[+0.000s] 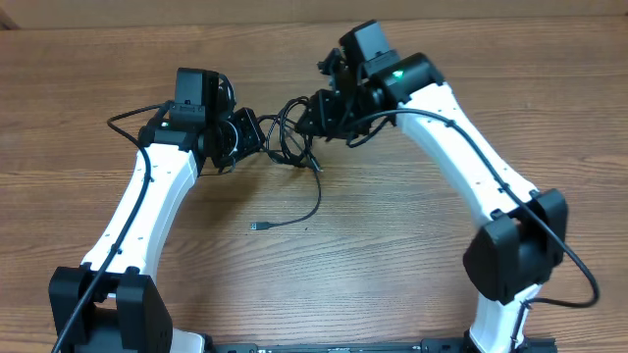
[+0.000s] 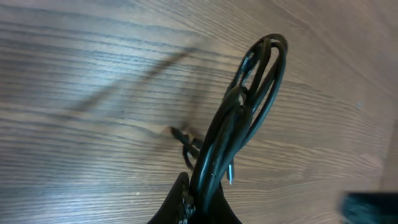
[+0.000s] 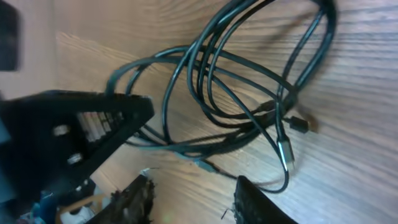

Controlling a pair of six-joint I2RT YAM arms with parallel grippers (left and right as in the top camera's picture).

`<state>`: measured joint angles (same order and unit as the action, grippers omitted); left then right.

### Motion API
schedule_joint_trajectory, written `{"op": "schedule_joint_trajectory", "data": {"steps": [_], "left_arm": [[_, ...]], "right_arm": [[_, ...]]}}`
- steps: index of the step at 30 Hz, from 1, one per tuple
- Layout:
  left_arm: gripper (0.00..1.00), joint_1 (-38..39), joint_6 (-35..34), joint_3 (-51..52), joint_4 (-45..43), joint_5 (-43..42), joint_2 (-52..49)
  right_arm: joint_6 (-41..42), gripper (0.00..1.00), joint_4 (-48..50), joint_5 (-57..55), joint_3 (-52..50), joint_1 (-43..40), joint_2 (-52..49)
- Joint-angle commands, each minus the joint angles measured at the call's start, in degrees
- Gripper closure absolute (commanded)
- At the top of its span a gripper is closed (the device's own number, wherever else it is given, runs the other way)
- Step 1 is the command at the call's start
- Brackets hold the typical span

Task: Untangle cables

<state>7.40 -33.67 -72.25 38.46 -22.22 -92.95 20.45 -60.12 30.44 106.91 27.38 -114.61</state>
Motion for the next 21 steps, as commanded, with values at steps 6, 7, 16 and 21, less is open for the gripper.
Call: {"op": "schedule_joint_trajectory", "data": {"steps": [6, 7, 16, 21], "left_arm": [[0.96, -0.4, 4.5, 0.1, -2.8, -11.2, -0.5], [0.96, -0.5, 4.5, 0.1, -2.8, -11.8, -0.5], [0.96, -0.7, 4.5, 0.1, -3.4, -16.5, -0.5], [0.96, -0.7, 3.9, 0.1, -4.1, -19.4, -0.5]], "right_arm": [[1.0, 0.65, 4.7, 1.6, -0.2, 1.3, -5.0], [1.0, 0.65, 5.0, 0.9, -0.2, 1.5, -5.0], [3.8, 0.64, 7.7, -4.7, -1.1, 2.1, -5.1], [5.1, 0.64, 11.7, -4.6, -4.2, 2.3, -5.1]]}}
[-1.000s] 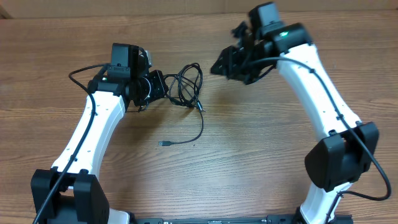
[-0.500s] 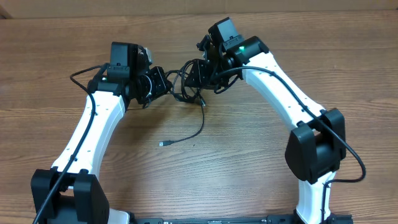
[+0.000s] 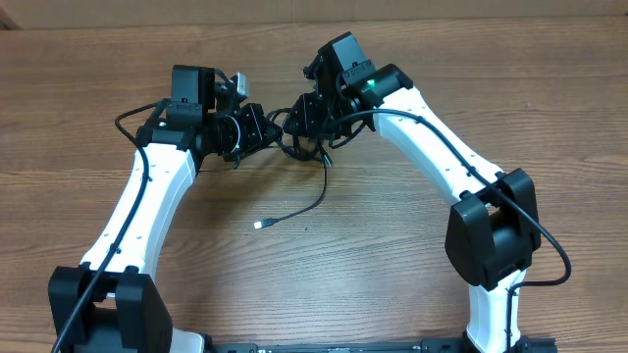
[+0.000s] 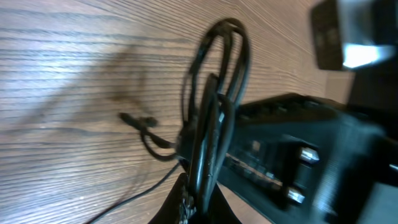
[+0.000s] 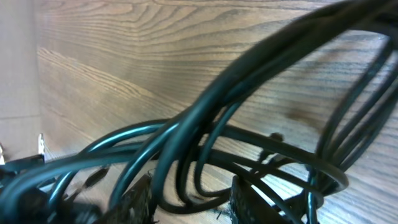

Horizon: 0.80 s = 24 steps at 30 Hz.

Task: Untangle cables

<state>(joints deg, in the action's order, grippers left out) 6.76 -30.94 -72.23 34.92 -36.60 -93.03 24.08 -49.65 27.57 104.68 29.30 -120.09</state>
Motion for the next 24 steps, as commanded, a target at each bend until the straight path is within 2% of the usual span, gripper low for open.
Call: {"op": "schedule_joint_trajectory", "data": {"steps": [1, 6, 8, 9, 11, 13, 18, 24], "left_arm": [[0.96, -0.1, 1.1, 0.1, -0.8, -5.7, -0.4], [0.96, -0.1, 0.4, 0.1, -1.0, -6.9, -0.4], [0.96, -0.1, -0.4, 0.1, -1.0, -6.9, -0.4], [0.96, -0.1, -0.4, 0.1, -1.2, -6.9, -0.4], [0.96, -0.4, -0.4, 0.1, -1.3, -6.2, -0.4], [0.96, -0.7, -0.3, 0.1, -0.9, -3.0, -0.4], [0.96, -1.2, 1.6, 0.1, 2.2, 10.9, -0.4], [0.96, -1.2, 4.6, 0.1, 4.3, 24.3, -0.4]], "right_arm": [[1.5, 0.64, 2.1, -1.4, -2.6, 0.4, 0.4], [1.4, 0.64, 6.6, 1.5, -3.9, 0.8, 0.4], [1.4, 0.68, 8.1, 1.9, -3.9, 1.3, 0.4], [1.4, 0.75, 8.5, 1.9, -3.9, 1.6, 0.4], [1.4, 0.96, 8.7, 2.1, -3.9, 1.7, 0.4], [1.2, 0.96, 8.4, 3.4, -3.8, 1.6, 0.5], [1.0, 0.96, 6.5, 10.2, -3.7, -1.1, 4.3], [-1.2, 0.96, 4.1, 22.5, -3.7, -10.7, 15.3]]}}
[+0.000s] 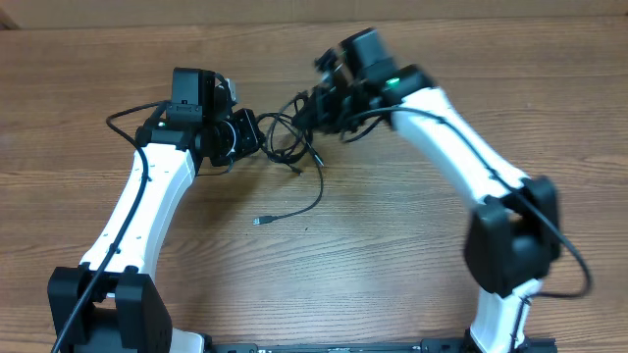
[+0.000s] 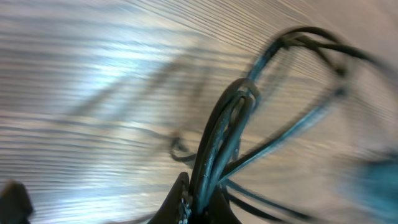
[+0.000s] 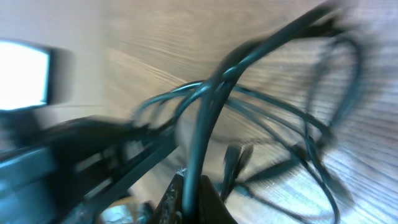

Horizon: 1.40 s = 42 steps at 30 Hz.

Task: Untangle cables

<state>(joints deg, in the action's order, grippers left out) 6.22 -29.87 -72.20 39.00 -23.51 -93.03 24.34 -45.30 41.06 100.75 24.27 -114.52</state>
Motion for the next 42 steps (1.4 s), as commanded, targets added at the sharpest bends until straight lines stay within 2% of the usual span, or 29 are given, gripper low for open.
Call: {"op": "schedule_joint_trajectory", "data": {"steps": [1, 5, 7, 10, 14, 17, 18, 23, 26, 27, 30, 38, 42], "left_arm": [[0.96, -0.6, 4.0, 0.1, 0.2, 11.9, -0.4], [0.96, -0.6, 8.3, 0.1, -0.5, 12.5, -0.4], [0.96, -0.6, 12.3, 0.1, -0.5, 12.5, -0.4], [0.96, -0.6, 16.5, 0.1, -0.9, 10.7, -0.4], [0.96, -0.6, 21.3, 0.1, -2.4, 3.1, -0.3], [0.96, -0.6, 24.1, 0.0, -3.8, -4.9, 0.0], [0.96, -0.6, 24.4, 0.0, -4.3, -7.2, -0.1], [0.96, -0.6, 26.0, 0.0, -6.2, -14.1, -0.1], [0.96, -0.6, 26.0, 0.0, -6.4, -14.0, -0.1], [0.96, -0.6, 25.3, 0.1, -6.5, -14.0, -0.1], [0.96, -0.6, 21.9, 0.1, -6.5, -14.0, -0.2], [0.96, -0.6, 14.0, 0.1, -6.5, -14.0, -0.3], [0.96, -0.4, 11.4, 0.1, -6.5, -15.6, -0.3]], "right_arm": [[-1.8, 0.96, -0.2, 10.8, 0.2, -6.9, 10.7], [-1.9, 0.96, -0.3, 14.5, 0.2, -13.6, 14.3], [-1.9, 0.96, -0.7, 12.0, 0.2, -18.1, 14.6], [-1.9, 0.96, -2.8, 2.4, 0.1, -20.8, 14.1], [-1.9, 0.96, -7.4, -10.4, 0.1, -21.3, 12.7], [-2.6, 0.96, -10.6, -12.3, 0.1, -21.0, 12.0], [-3.1, 0.93, -11.3, -12.1, 0.1, -20.7, 12.0], [-5.3, 0.56, -12.7, -6.1, 0.1, -17.6, 12.0], [-5.0, 0.41, -12.7, -2.3, 0.1, -14.3, 12.0], [-5.0, 0.39, -12.5, -0.7, 0.1, -13.2, 11.9], [-0.8, 0.40, -11.0, 1.3, 0.1, -9.3, 11.7], [9.0, 0.65, -4.8, -0.8, -2.2, -4.3, 10.6], [12.4, 0.67, -2.5, -3.4, -4.1, -2.5, 9.4]]}}
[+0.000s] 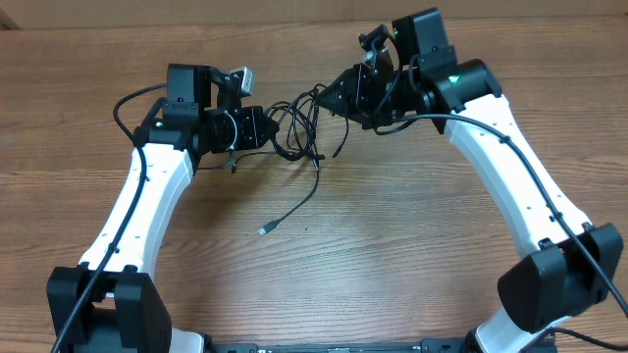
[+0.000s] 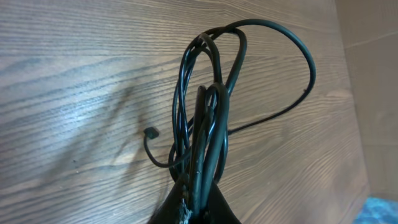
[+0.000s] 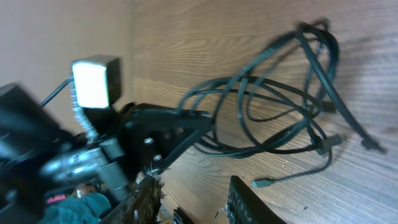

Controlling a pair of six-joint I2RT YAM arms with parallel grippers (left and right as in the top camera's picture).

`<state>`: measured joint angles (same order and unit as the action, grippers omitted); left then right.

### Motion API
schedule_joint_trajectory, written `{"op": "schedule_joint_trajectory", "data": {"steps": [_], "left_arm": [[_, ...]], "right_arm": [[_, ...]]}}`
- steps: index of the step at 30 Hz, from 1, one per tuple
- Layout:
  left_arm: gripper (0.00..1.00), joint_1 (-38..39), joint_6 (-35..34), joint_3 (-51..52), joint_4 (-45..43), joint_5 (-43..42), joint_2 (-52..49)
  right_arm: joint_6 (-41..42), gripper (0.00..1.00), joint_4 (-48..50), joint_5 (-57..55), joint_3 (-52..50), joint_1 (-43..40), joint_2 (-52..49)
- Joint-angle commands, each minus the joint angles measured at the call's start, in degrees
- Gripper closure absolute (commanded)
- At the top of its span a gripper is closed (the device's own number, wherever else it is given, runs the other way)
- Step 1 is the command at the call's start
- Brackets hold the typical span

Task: Untangle cables

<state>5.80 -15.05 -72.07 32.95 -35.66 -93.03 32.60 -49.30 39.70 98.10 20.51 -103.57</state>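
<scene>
A bundle of tangled black cables (image 1: 299,127) hangs just over the wooden table at the back centre. My left gripper (image 1: 257,130) is shut on the bundle's left side; in the left wrist view the cable loops (image 2: 208,118) rise out of its closed fingers (image 2: 174,202). One strand trails down to a plug (image 1: 265,230) lying on the table. My right gripper (image 1: 334,101) stands open to the right of the tangle, nothing between its fingers (image 3: 146,199); the right wrist view shows the loops (image 3: 273,118) ahead of it.
Bare wooden tabletop (image 1: 392,255) all around. A cardboard wall (image 1: 196,10) runs along the back edge. My left arm's own supply cable (image 1: 128,98) loops out at the far left.
My right gripper, then shut on a cable strand, is now open and has drawn back to the right of the tangle. The left gripper still holds the bundle.
My left gripper held the bundle throughout. The right gripper was open beside the tangle, then pushed in among the loops, then was shut on a strand. Now it is open again and farther right, and the trailing plug lies a little lower on the table.
</scene>
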Motion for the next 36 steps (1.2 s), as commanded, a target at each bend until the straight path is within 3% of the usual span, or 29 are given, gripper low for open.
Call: {"op": "schedule_joint_trajectory", "data": {"steps": [1, 13, 23, 36], "left_arm": [[0.96, 0.0, -3.4, -0.1, -0.5, -4.0, -0.3], [0.96, 0.0, -4.4, -0.1, -0.5, -9.4, -0.3], [0.96, 0.8, -7.5, -0.1, -0.7, -12.4, -0.3], [0.96, 1.3, -7.7, -0.1, -0.7, -13.1, -0.3]], "right_arm": [[4.9, 0.67, 1.6, -2.4, -1.5, 1.6, -2.0], [9.6, 0.68, 6.9, -2.7, -2.0, 5.5, -9.4], [11.0, 0.67, 11.4, -2.8, -2.1, 7.6, -10.1], [11.7, 0.68, 11.6, -3.7, -2.1, 8.7, -14.1]]}}
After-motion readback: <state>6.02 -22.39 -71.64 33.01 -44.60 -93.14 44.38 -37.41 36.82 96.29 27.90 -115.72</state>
